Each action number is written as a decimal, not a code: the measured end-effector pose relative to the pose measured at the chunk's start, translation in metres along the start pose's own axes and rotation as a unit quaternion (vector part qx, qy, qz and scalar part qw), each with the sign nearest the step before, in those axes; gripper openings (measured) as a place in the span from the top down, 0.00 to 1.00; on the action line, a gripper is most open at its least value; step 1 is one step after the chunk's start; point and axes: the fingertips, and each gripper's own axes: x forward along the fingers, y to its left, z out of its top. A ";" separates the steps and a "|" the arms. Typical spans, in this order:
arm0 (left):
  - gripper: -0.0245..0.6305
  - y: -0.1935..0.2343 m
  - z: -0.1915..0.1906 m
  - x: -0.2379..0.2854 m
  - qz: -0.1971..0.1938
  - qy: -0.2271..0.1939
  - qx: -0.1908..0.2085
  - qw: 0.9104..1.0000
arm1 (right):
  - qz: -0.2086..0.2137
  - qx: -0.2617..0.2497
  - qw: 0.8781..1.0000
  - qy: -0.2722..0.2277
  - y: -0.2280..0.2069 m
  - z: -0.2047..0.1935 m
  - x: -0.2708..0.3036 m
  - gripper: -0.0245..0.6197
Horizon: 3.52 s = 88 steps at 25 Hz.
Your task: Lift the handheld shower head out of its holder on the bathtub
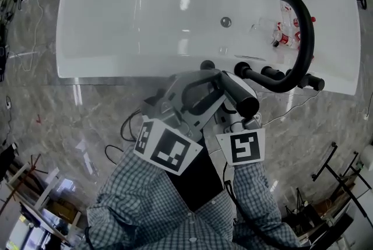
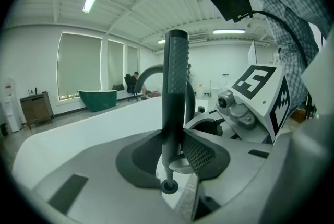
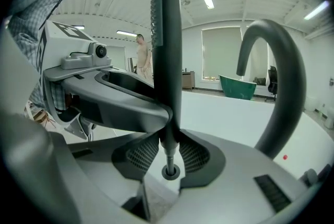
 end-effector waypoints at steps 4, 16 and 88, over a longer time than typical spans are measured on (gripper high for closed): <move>0.77 -0.002 0.017 -0.011 0.000 -0.006 0.011 1.000 | -0.001 -0.011 1.000 -0.004 0.003 0.017 -0.010 0.77; 0.77 -0.012 0.077 -0.043 0.012 -0.032 0.013 0.999 | -0.021 -0.010 0.999 -0.029 0.009 0.073 -0.049 0.77; 0.77 -0.041 0.370 -0.185 0.045 -0.197 0.136 0.970 | -0.065 -0.088 0.969 -0.219 0.020 0.370 -0.219 0.77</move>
